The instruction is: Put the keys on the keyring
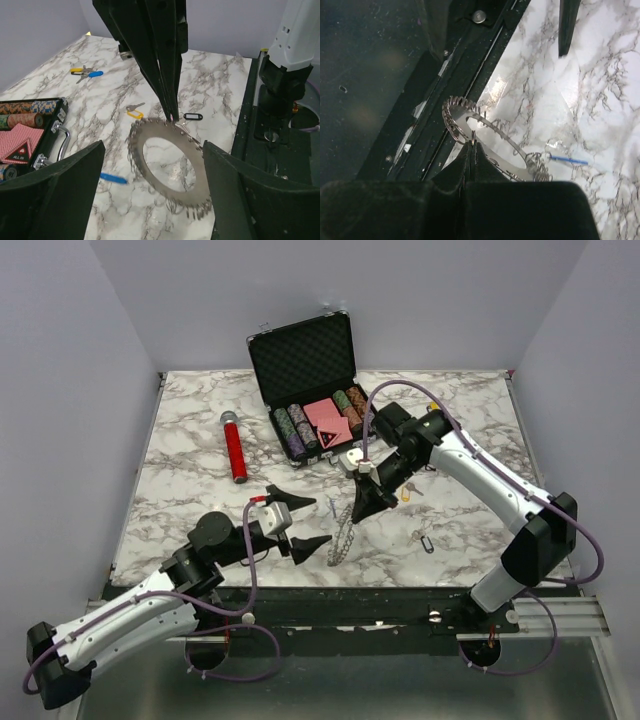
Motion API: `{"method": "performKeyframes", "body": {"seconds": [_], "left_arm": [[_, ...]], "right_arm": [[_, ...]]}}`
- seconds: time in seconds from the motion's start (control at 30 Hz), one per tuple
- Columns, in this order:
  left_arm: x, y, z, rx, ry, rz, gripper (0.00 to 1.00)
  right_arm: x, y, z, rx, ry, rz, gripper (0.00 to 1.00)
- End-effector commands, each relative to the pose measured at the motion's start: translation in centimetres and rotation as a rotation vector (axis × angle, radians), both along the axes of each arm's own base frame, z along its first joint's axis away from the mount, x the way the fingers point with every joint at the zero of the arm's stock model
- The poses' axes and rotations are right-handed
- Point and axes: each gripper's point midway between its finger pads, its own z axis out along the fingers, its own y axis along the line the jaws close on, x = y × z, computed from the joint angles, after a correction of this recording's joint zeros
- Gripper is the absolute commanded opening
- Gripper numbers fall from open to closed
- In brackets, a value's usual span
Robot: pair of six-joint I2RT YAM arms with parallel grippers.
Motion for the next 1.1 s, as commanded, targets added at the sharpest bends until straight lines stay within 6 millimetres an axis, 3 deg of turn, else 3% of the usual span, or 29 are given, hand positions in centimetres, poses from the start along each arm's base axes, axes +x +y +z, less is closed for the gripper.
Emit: {"method": "performKeyframes", "body": {"seconds": [0.0, 0.3, 0.53, 1.07], "left_arm": [[1.4, -0.9, 1.7, -0.036, -0.107, 0.021, 0.8], [0.6, -2.4, -0.7, -0.01, -0.127, -0.077, 0.57], [1.1, -3.7, -1.3, 0.003, -0.109, -0.097, 0.4], [0.9, -5.0, -1.7, -0.004, -0.036, -0.14, 0.37]], "right_arm": [[-1.7, 0.6, 0.2, 0.056, 0.053, 0.079, 0.01], [-0.8, 0.8, -0.3, 0.022, 0.048, 0.059, 0.01], [-0.6, 1.0, -0.3, 0.017, 0.054, 0.056, 0.01], [-0.5, 1.1, -0.4, 0.007, 0.065, 0.037, 0.01]]}}
